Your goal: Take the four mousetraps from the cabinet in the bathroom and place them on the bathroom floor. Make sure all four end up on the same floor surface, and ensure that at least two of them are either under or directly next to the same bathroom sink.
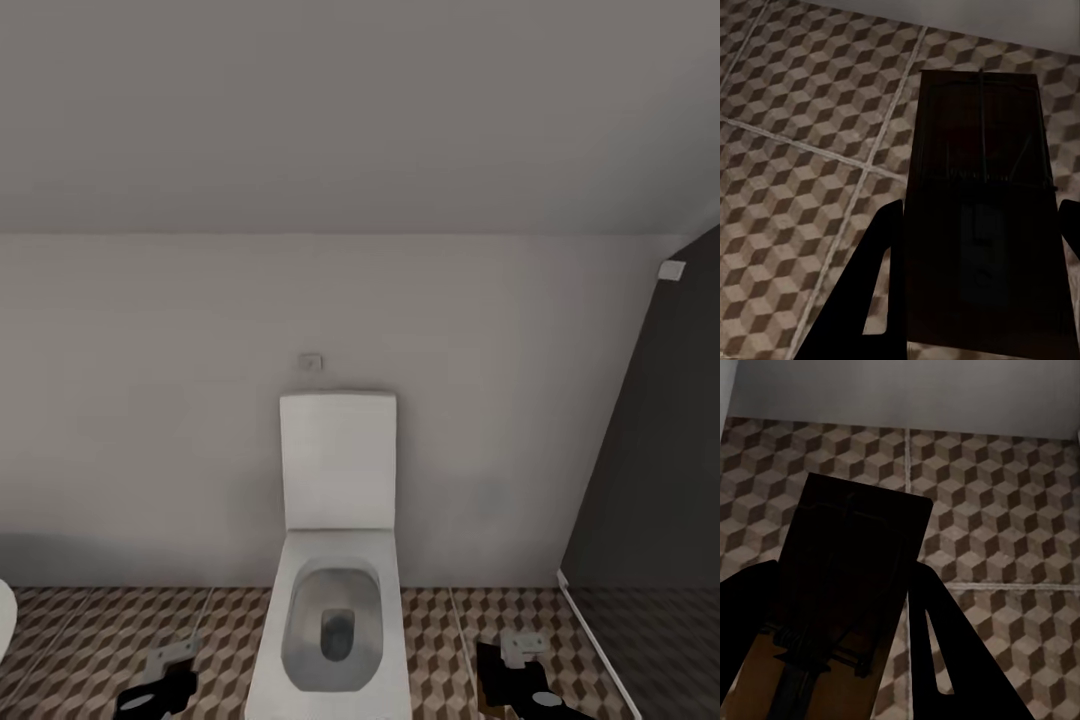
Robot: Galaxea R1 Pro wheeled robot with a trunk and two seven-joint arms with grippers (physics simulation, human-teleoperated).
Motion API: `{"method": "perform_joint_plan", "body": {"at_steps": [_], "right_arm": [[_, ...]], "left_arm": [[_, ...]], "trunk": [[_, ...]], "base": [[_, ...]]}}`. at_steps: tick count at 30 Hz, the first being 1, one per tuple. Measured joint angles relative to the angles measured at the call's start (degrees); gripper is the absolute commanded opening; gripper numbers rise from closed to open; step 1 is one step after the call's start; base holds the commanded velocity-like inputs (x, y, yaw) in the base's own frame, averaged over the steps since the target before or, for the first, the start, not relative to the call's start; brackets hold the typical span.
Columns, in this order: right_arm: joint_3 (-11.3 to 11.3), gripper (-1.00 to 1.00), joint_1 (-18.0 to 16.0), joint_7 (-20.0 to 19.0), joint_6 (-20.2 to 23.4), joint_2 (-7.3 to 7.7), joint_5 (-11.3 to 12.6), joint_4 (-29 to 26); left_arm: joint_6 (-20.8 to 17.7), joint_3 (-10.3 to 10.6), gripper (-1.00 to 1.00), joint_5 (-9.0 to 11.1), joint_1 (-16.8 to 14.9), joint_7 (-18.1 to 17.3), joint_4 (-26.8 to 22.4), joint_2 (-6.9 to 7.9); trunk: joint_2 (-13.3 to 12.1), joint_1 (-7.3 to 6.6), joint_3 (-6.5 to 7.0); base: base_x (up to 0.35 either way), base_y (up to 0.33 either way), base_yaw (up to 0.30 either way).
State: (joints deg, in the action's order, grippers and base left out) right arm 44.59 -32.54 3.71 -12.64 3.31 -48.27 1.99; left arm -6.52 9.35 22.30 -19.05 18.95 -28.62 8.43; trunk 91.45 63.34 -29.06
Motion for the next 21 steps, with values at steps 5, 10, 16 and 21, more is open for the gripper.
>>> {"method": "perform_joint_plan", "body": {"at_steps": [5, 10, 16, 21], "right_arm": [[0.0, -1.00, 0.0, 0.0, 0.0, -0.02, 0.1, 0.0], [0.0, -1.00, 0.0, 0.0, 0.0, -0.01, 0.1, 0.0], [0.0, -1.00, 0.0, 0.0, 0.0, -0.02, 0.0, 0.0], [0.0, -1.00, 0.0, 0.0, 0.0, -0.02, 0.0, 0.0]], "left_arm": [[0.2, 0.0, -1.00, 0.1, 0.0, 1.4, 0.0, -0.12], [0.3, 0.0, -1.00, 0.2, 0.0, 1.5, 0.0, -0.08], [0.3, 0.0, -1.00, 0.2, 0.0, 1.4, 0.0, -0.17], [0.3, 0.0, -1.00, 0.1, 0.0, 1.3, 0.0, -0.29]], "trunk": [[2.0, 1.10, -0.90], [4.0, 2.20, -1.80], [6.4, 3.52, -2.87], [8.4, 4.61, -3.77]], "base": [[0.000, 0.000, 0.000], [0.000, 0.000, 0.000], [0.000, 0.000, 0.000], [0.000, 0.000, 0.000]]}}
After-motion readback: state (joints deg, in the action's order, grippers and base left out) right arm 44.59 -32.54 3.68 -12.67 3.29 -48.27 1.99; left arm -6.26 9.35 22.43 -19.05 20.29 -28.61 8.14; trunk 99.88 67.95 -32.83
